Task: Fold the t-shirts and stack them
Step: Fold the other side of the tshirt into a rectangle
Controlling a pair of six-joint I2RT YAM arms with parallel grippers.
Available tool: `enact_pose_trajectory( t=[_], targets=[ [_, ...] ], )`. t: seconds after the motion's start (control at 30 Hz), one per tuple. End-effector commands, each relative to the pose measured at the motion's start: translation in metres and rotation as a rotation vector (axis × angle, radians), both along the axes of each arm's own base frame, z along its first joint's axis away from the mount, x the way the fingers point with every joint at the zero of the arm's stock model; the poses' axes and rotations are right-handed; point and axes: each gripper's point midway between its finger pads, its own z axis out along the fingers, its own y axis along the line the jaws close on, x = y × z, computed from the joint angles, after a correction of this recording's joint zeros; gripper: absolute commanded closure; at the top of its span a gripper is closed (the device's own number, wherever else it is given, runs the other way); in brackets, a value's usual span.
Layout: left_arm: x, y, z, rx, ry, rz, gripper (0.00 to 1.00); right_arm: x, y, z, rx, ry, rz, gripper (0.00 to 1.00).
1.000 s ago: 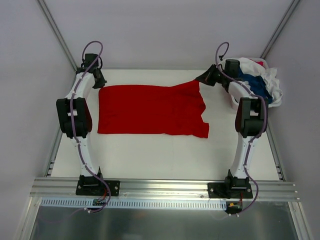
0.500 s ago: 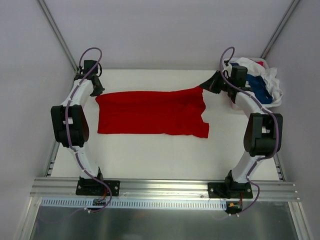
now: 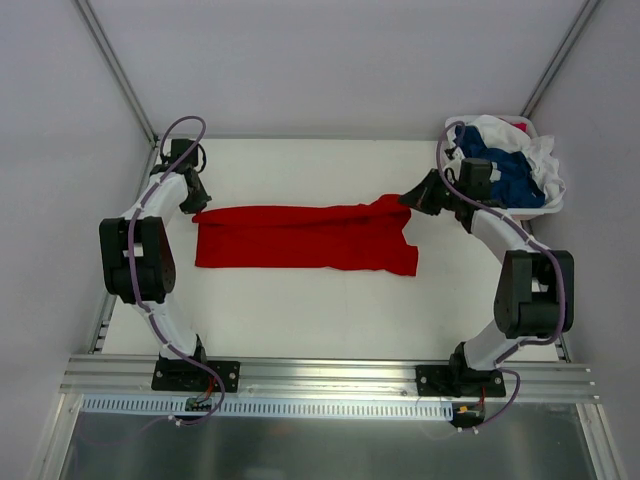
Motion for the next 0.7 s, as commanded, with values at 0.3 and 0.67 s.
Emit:
enact_pose_trajectory(
  t=[0.3, 0.67],
  targets=[
    [-0.024, 0.001, 0.019, 0.007, -0.043, 0.042, 1.00, -0.033, 0.003, 0.025, -0.030, -0.110, -0.001, 1.00],
    [-0.041, -0.001, 0.004, 0.002, -0.002, 0.050, 1.00, -0.054, 0.002, -0.002, -0.052, -0.050, -0.007, 1.00]
  ],
)
